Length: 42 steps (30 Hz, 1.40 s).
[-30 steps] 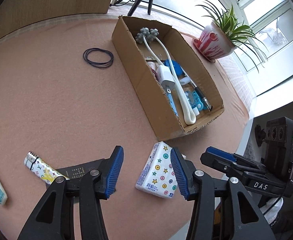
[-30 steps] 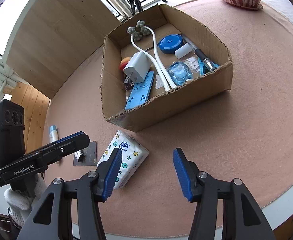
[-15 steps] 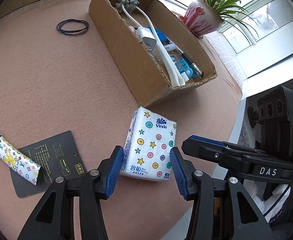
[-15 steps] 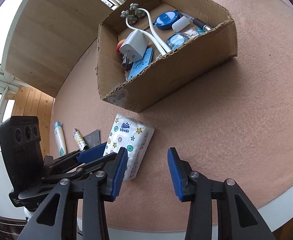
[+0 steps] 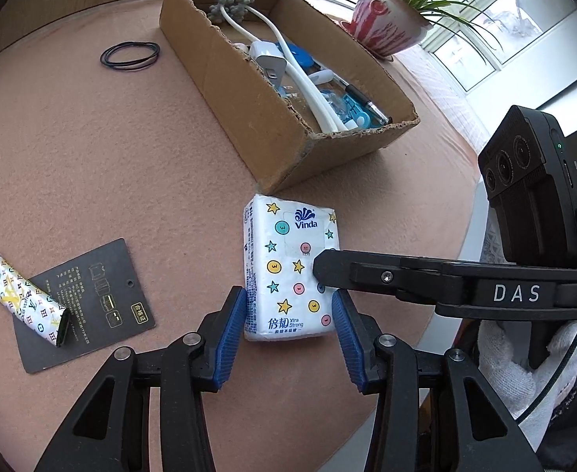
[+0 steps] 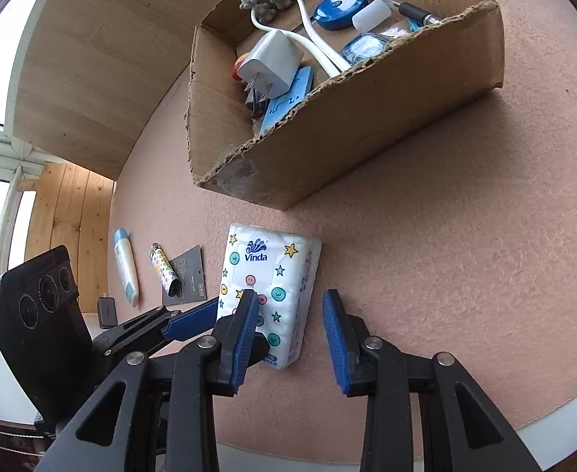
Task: Organize objects
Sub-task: 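Close both tools on the Vinda tissue pack from its two sides, then carry the tissue pack into the box and open both tools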
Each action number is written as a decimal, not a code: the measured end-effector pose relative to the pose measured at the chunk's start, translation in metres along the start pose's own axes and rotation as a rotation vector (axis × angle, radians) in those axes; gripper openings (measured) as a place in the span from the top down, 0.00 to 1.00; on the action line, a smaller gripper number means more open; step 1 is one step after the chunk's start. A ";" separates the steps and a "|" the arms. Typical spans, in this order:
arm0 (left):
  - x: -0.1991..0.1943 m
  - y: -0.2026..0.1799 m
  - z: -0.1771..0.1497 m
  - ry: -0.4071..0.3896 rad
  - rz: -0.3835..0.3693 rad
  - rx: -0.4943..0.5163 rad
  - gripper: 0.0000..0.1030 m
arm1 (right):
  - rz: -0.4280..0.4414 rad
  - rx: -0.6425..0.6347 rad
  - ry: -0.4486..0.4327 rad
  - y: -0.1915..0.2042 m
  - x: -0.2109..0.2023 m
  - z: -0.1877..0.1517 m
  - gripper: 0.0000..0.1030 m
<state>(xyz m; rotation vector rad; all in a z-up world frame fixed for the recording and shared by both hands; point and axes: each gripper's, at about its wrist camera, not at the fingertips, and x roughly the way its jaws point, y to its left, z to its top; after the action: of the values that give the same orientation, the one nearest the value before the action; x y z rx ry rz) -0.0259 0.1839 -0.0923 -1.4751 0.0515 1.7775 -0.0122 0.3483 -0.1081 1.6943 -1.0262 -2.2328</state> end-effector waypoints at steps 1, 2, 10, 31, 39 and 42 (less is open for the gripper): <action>0.000 -0.001 -0.001 0.001 -0.002 0.002 0.55 | 0.006 -0.006 0.004 0.002 0.001 -0.001 0.71; -0.001 -0.002 -0.001 0.002 -0.006 0.003 0.56 | 0.001 -0.016 0.004 0.004 0.000 -0.002 0.71; 0.000 -0.014 -0.003 -0.001 0.000 0.006 0.56 | -0.026 -0.045 -0.015 0.005 -0.010 -0.006 0.72; -0.040 -0.070 0.068 -0.166 -0.030 0.079 0.56 | -0.077 -0.159 -0.240 0.035 -0.094 0.040 0.71; -0.026 -0.078 0.103 -0.200 -0.013 0.065 0.56 | -0.090 -0.155 -0.275 0.024 -0.100 0.070 0.71; -0.021 -0.077 0.113 -0.209 -0.010 0.052 0.56 | -0.107 -0.172 -0.285 0.025 -0.101 0.080 0.71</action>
<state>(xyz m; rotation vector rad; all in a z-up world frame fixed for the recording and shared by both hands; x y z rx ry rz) -0.0716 0.2814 -0.0044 -1.2440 -0.0163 1.8978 -0.0561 0.4145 -0.0035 1.4207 -0.7817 -2.6032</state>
